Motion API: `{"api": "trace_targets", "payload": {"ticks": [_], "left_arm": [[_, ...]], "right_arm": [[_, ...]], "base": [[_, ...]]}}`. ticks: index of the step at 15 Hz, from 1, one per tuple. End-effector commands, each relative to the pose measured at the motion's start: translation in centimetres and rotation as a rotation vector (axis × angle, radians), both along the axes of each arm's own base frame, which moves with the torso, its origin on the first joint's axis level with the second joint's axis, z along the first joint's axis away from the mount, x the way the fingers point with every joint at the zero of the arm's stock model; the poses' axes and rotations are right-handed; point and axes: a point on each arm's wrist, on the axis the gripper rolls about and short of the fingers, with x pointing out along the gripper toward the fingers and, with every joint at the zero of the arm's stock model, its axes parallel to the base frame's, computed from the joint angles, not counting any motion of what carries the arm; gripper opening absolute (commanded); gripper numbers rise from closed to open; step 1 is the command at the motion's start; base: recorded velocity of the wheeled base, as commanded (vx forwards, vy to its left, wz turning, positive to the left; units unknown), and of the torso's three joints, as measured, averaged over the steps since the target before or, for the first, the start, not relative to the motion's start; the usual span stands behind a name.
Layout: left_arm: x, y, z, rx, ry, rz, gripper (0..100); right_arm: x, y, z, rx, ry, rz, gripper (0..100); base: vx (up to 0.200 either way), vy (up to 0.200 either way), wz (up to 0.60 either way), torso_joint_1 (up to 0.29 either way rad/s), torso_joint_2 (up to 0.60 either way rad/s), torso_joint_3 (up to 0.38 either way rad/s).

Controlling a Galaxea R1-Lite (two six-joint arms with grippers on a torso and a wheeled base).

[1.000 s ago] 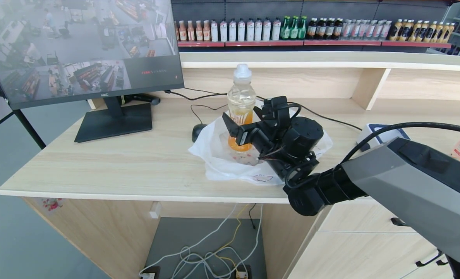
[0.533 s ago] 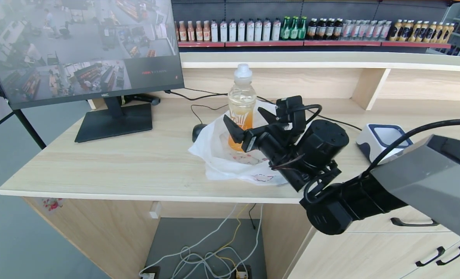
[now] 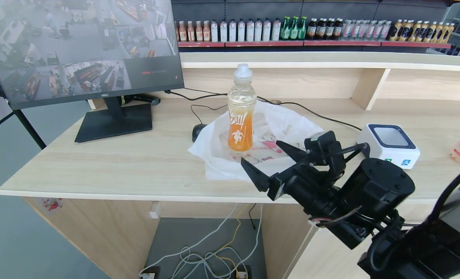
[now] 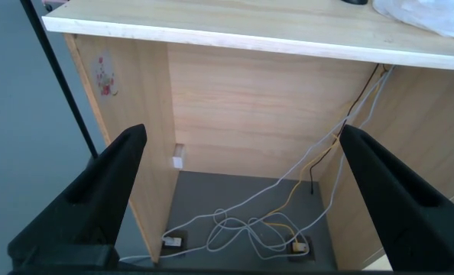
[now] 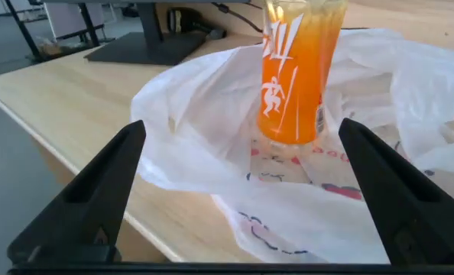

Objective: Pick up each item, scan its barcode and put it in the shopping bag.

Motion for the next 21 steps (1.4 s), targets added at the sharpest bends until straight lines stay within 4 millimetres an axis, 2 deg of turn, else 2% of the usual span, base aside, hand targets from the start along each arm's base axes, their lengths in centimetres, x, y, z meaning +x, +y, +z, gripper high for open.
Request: {"api": "trace_targets", "payload": {"ticks": [1,5,9,21], "left_arm": [[0.0,0.0,0.0,0.001,0.0,0.0,100],[0.0,0.0,0.0,0.0,0.0,0.0,100],[0.0,0.0,0.0,0.001,0.0,0.0,100],[0.0,0.0,0.0,0.004,0.0,-0.002,100]], "right_arm": [[-3.3,0.7,0.9,0.001,-0.015,0.082,100],[-3.0,-0.6,2.2,0.031,-0.047,0.044,100],[-3.2,-0.8,3.0,0.054,-0.066,0.044,100],[-3.8,-1.4,4.0,0.079,-0.087,0.046,100]], "base": [[0.0,0.0,0.0,0.0,0.0,0.0],[0.0,0.0,0.0,0.0,0.0,0.0],[0.0,0.0,0.0,0.0,0.0,0.0],[0.0,0.0,0.0,0.0,0.0,0.0]]}}
